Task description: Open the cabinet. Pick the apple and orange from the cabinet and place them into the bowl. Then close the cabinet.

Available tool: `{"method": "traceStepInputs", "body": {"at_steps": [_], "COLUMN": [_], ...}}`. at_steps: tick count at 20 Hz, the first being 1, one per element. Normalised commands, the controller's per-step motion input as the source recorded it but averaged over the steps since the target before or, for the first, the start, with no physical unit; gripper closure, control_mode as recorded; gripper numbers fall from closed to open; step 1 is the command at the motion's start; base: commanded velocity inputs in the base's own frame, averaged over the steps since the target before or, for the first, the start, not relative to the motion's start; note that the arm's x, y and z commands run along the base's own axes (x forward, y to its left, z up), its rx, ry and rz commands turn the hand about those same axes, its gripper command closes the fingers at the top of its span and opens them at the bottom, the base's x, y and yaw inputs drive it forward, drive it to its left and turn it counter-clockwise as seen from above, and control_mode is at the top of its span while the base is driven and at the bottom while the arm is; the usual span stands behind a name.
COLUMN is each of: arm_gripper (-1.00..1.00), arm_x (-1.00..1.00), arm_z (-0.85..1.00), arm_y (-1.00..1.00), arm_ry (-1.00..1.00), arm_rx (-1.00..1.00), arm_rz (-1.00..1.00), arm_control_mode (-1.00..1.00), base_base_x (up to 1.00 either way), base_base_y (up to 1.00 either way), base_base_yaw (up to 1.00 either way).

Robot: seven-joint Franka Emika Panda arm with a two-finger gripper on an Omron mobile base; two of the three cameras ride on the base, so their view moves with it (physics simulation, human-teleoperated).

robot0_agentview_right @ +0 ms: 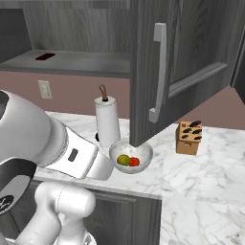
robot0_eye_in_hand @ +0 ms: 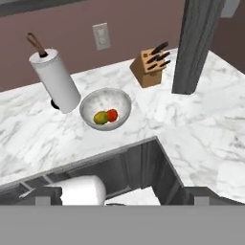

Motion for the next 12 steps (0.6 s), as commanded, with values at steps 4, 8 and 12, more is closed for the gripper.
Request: {"method": "traceStepInputs", "body": {"at_steps": [4,8,12], "arm_gripper": [-1.0,-1.0,-1.0], "arm_x": [-0.1,-0.01,0.0], "arm_z": [0.04,0.0,0.0], "arm_y": [-0.19,-0.15,-0.14], "arm_ry": [-0.09,-0.11,-0.15], "arm_rx": [0.1,0.1,0.08], "arm_rz": [-0.1,-0.11,-0.12], "arm_control_mode": [-1.0,-1.0,-1.0], "base_base_x": [0.0,0.0,0.0], "base_base_y": [0.0,0.0,0.0], "base_base_yaw": [0.0,0.0,0.0]}}
